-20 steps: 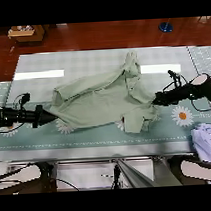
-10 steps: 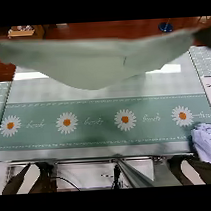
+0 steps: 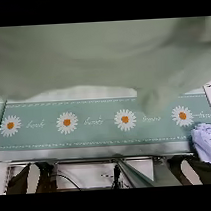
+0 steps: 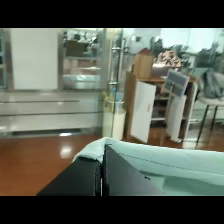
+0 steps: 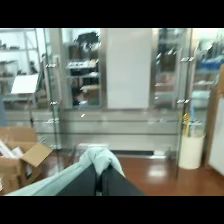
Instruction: Fold the shirts.
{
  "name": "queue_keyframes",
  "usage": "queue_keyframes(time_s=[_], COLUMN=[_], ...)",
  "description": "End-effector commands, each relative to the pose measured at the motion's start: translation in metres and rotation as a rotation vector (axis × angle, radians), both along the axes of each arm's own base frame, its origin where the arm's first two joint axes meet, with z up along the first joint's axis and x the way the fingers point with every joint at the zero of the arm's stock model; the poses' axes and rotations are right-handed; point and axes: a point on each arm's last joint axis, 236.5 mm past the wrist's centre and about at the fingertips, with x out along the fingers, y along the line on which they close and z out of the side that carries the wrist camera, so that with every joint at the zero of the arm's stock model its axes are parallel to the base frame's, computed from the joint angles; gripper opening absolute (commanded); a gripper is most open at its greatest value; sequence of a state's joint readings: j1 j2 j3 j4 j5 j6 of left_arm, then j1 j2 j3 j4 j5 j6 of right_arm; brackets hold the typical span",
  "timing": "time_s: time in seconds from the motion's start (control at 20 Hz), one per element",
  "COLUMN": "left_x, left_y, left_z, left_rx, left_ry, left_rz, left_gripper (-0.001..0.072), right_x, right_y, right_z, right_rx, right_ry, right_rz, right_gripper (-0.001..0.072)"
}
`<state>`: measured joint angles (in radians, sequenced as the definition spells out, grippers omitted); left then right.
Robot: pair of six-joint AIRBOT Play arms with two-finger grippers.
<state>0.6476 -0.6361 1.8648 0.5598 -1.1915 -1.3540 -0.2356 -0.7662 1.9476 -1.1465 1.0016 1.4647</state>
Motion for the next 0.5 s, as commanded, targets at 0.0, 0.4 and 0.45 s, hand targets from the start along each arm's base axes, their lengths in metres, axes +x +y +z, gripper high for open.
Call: queue_keyframes(time_s=[0.0, 0.4, 0.45], left_x=[-0.027, -0.033, -0.026], left_y=[-0.005, 0.021, 0.025], left_z=[-0.025, -0.137, -0.149], left_rx=[0.064, 0.148, 0.123], left_ry=[0.139, 0.616, 0.659], left_rz=[0.107, 0.141, 0.121], left_gripper=[0.0018, 0.0019, 0.0019], right_x=[-0.035, -0.026, -0.015], right_y=[-0.008, -0.04, -0.038], right_z=[0.011, -0.157, -0.179], right_rx=[-0.044, -0.132, -0.124], right_ry=[0.001, 0.739, 0.822], right_rz=[-0.083, -0.156, -0.119], right_gripper=[0.0017, 0.0017, 0.0017])
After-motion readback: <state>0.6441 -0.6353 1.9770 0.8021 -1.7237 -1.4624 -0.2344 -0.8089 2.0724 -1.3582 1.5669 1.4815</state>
